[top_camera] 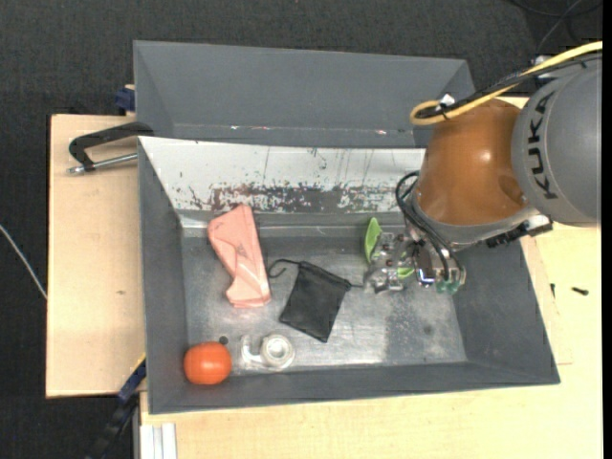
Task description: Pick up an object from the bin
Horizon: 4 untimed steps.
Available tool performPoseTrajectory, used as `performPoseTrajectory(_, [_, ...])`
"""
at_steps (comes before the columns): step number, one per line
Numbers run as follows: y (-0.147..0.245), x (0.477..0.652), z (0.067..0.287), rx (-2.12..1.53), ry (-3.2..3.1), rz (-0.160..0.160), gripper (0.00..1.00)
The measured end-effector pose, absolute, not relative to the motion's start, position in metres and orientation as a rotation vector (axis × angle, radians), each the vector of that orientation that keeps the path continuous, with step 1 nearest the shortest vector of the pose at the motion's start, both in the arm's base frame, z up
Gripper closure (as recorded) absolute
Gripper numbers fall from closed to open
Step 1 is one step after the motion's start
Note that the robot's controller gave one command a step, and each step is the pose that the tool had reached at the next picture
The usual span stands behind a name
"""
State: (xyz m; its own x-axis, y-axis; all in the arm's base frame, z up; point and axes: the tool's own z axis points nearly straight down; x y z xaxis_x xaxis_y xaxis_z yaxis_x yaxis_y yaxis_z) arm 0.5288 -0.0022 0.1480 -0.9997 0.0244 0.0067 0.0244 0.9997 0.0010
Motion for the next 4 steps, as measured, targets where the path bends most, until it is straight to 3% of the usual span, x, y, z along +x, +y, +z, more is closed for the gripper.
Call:
performPoseTrajectory(2, [0.004,0.531,0.270,-0.009,-3.144,-0.001,1.00])
performPoseTrajectory(3, [0.000,0.534,0.264,0.035,-3.161,0.000,1.00])
performPoseTrajectory(4, [0.012,0.528,0.217,0.177,-3.138,0.000,1.00])
